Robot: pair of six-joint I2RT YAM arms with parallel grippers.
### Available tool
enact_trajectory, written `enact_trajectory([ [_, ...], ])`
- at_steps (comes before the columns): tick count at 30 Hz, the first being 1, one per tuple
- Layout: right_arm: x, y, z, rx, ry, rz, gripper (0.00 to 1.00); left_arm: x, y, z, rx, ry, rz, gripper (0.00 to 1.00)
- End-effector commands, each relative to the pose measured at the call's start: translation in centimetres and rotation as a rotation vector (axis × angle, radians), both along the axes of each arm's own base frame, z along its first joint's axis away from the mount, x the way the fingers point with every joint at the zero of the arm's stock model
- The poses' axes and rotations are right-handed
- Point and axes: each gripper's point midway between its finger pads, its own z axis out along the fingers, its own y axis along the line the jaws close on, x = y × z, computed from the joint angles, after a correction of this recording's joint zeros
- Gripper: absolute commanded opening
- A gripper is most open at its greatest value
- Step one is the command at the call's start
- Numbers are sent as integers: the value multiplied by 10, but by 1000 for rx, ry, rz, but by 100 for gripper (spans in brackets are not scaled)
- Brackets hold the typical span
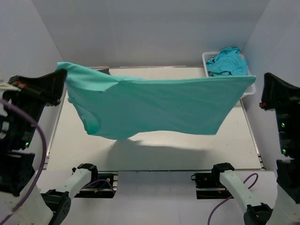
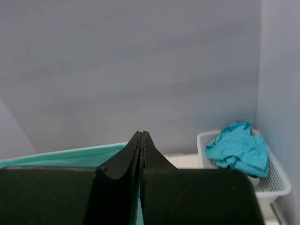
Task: Fold and stack the t-shirts
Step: Flatten out the tshirt
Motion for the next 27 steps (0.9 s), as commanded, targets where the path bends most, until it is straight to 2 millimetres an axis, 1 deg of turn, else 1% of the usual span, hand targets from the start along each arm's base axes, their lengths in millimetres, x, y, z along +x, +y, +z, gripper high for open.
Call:
enact_trajectory([
  [1, -38, -18, 18, -1, -83, -65, 0, -35, 0, 12, 25, -45, -25, 0],
  [2, -55, -20, 25, 10, -131, -58, 0, -55, -1, 19, 26, -85, -47, 0],
  [3, -56, -20, 24, 11, -130, -59, 0, -63, -2, 23, 17, -101, -59, 0],
  [4, -68, -20, 32, 13, -160, -45, 0, -72, -1, 28, 14, -127, -58, 0],
  [5, -70, -20, 29, 8, -145, -44, 0, -76, 0, 31, 13, -138, -58, 0],
  [6, -83, -23, 37, 14, -172, -45, 0, -83, 0, 31, 4, -142, -61, 0],
  [8, -86, -23, 33, 10, -157, -43, 0, -89, -5, 33, 13, -156, -94, 0],
  [11, -82, -21, 23, 21, -126, -31, 0, -82, -14, 24, 20, -118, -145, 0],
  [12, -70, -16, 11, 11, -87, -19, 0, -65, -17, 11, 27, -71, -147, 0],
  [13, -68, -13, 8, 22, -81, -1, 0, -54, -21, 7, 20, -59, -160, 0],
  [14, -63, -8, 3, 16, -69, 18, 0, -49, -27, 1, 29, -52, -193, 0],
  [15, -49, -3, -7, 12, -37, 34, 0, -23, -34, -23, 23, 26, -215, 0],
  [16, -29, 5, -30, 15, 32, 59, 0, -16, -42, -25, 21, 19, -254, 0],
  [17, -23, 11, -38, 9, 53, 87, 0, -7, -46, -33, 26, 36, -275, 0],
  [18, -17, 15, -37, 11, 43, 102, 0, 16, -52, -57, 20, 109, -294, 0],
  [19, 0, 22, -57, 14, 99, 120, 0, 26, -56, -67, 23, 135, -311, 0],
  [20, 5, 28, -62, 7, 108, 150, 0, 34, -63, -70, 18, 134, -349, 0],
  [21, 18, 32, -78, 6, 153, 160, 0, 51, -68, -93, 19, 189, -369, 0],
  [22, 27, 40, -91, -1, 187, 190, 0, 64, -73, -105, 7, 222, -389, 0],
  [23, 38, 45, -106, -6, 229, 210, 0, 71, -80, -108, 0, 214, -429, 0],
  [24, 43, 49, -114, -12, 250, 226, 0, 84, -85, -130, -10, 266, -448, 0],
  [25, 50, 54, -126, -18, 278, 247, 0, 89, -92, -140, -17, 286, -484, 0],
  [26, 61, 59, -145, -16, 333, 260, 0, 104, -99, -155, -27, 326, -509, 0],
  [27, 65, 63, -153, -17, 354, 278, 0, 116, -105, -170, -41, 338, -535, 0],
])
